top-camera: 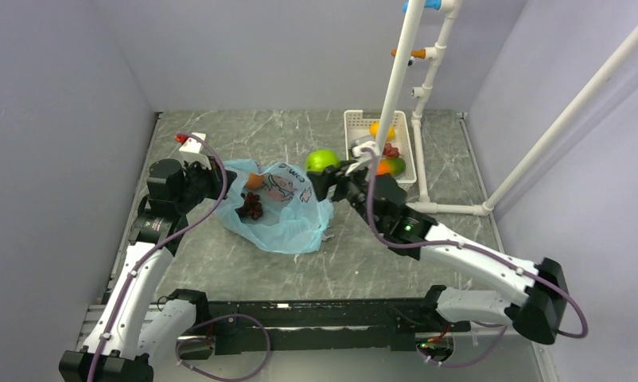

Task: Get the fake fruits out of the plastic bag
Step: Place the fake fruit in the bin.

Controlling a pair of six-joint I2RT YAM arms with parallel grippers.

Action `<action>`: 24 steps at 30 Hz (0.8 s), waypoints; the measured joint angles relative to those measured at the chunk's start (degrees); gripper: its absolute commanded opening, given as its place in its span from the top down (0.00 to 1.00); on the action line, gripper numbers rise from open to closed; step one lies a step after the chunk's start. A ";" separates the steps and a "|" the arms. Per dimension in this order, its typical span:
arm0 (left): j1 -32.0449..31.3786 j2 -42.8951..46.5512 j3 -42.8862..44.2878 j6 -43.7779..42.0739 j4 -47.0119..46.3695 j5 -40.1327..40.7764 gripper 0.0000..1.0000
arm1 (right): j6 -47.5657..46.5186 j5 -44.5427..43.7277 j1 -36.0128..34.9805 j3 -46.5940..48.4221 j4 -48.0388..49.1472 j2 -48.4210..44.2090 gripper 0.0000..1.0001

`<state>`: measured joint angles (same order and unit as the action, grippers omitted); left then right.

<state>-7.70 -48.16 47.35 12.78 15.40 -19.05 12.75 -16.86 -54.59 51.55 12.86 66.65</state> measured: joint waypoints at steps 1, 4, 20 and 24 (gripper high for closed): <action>0.00 0.00 0.00 0.00 0.00 0.00 1.00 | -0.15 -2.47 0.46 -0.79 0.07 -1.97 1.00; 0.00 0.00 0.00 0.02 0.04 -0.07 1.00 | -0.33 -9.42 1.49 -4.39 0.42 -8.31 1.00; 0.00 -0.81 0.02 0.17 0.13 -0.42 1.00 | 16.81 -36.83 27.21 -15.50 -9.66 -21.40 1.00; 0.00 -0.81 0.02 0.17 0.13 -0.37 1.00 | 21.05 -26.21 39.63 -13.29 -12.59 -14.10 1.00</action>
<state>-7.70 -48.97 47.37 12.95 15.53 -19.42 33.80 -43.07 -14.96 38.26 0.27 52.56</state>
